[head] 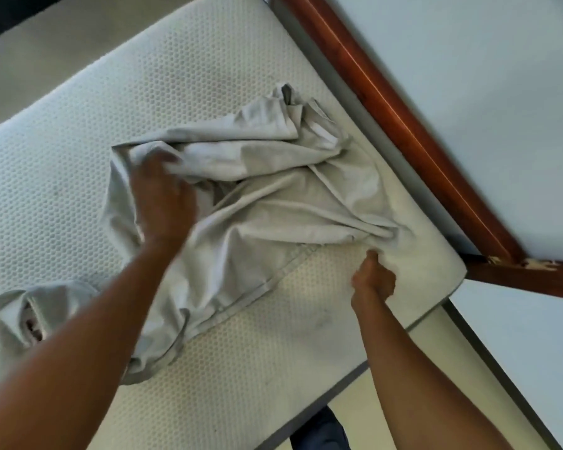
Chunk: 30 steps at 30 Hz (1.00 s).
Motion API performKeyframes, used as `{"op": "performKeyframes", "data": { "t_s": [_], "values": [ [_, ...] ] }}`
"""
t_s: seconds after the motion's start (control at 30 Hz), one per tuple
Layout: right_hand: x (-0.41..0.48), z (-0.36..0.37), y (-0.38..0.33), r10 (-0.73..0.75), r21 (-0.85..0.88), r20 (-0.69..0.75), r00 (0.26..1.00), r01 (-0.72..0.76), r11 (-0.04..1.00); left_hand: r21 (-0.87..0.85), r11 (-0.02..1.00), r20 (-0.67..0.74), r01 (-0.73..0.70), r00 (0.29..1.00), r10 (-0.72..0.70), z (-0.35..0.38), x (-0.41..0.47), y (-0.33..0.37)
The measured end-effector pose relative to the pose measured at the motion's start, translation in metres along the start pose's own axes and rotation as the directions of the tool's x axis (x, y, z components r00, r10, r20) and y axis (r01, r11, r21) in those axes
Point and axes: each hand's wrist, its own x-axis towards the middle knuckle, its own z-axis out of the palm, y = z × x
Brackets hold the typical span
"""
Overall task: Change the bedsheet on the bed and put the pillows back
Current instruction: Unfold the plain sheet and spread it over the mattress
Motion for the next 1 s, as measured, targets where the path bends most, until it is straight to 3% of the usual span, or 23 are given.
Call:
{"op": "performKeyframes", "data": {
  "t_s": [0.03,0.1,0.17,0.2,0.27,0.33,0.4,0.47,0.53,0.63,0.7,0.8,0.87,0.93,1.0],
  "values": [
    [0.015,0.001,-0.002,-0.017,0.036,0.022,1.0,0.016,0.999,0.012,0.992,0.132,-0.129,0.983,0.126,0.017,-0.03,0.014],
    [0.019,-0.002,-0.033,-0.048,0.183,0.129,0.99,0.024,0.983,-0.034,0.95,0.396,-0.31,0.869,0.297,0.046,-0.096,0.045],
    [-0.003,-0.009,-0.085,-0.097,0.282,0.226,0.969,0.03,0.959,0.01,0.905,0.61,-0.425,0.72,0.331,0.079,-0.151,0.061],
    [-0.006,-0.01,-0.108,-0.142,0.331,0.281,0.949,0.043,0.943,0.06,0.891,0.668,-0.45,0.681,0.299,0.094,-0.167,0.065],
    [-0.013,-0.018,-0.143,-0.322,0.5,0.353,0.879,0.114,0.859,0.145,0.884,0.673,-0.443,0.7,0.24,0.11,-0.174,0.071],
    [-0.02,-0.026,-0.15,-0.449,0.566,0.273,0.851,0.236,0.79,0.185,0.862,0.613,-0.472,0.741,0.274,0.117,-0.174,0.077],
    [-0.022,-0.029,-0.126,-0.341,0.416,0.211,0.916,0.232,0.879,0.197,0.875,0.576,-0.442,0.775,0.261,0.112,-0.173,0.08],
    [-0.027,-0.025,-0.083,-0.115,0.285,0.289,0.95,0.029,0.958,0.152,0.919,0.552,-0.364,0.802,0.227,0.1,-0.173,0.082],
    [-0.04,-0.021,-0.041,0.056,0.203,0.492,0.869,-0.177,0.963,-0.007,0.962,0.58,-0.271,0.783,0.225,0.088,-0.179,0.088],
    [-0.059,-0.025,-0.019,0.033,0.164,0.765,0.643,-0.245,0.956,-0.291,0.955,0.772,-0.062,0.574,0.272,0.06,-0.19,0.117],
    [-0.056,-0.03,-0.026,0.005,0.241,0.811,0.585,-0.341,0.909,-0.356,0.934,0.868,0.018,0.376,0.323,0.045,-0.2,0.135],
    [-0.033,-0.044,-0.055,-0.072,0.414,0.774,0.629,-0.417,0.809,-0.321,0.939,0.945,0.127,-0.024,0.326,0.032,-0.216,0.146],
    [-0.014,-0.062,-0.075,-0.09,0.49,0.714,0.694,-0.404,0.772,-0.244,0.96,0.933,0.137,-0.237,0.271,0.03,-0.231,0.147],
    [-0.001,-0.08,-0.089,-0.083,0.48,0.644,0.761,-0.317,0.818,-0.191,0.975,0.915,0.116,-0.337,0.219,0.031,-0.249,0.149],
    [0.011,-0.097,-0.089,-0.117,0.44,0.5,0.858,-0.136,0.887,-0.187,0.978,0.913,0.094,-0.35,0.208,0.034,-0.266,0.157]
  ]
}}
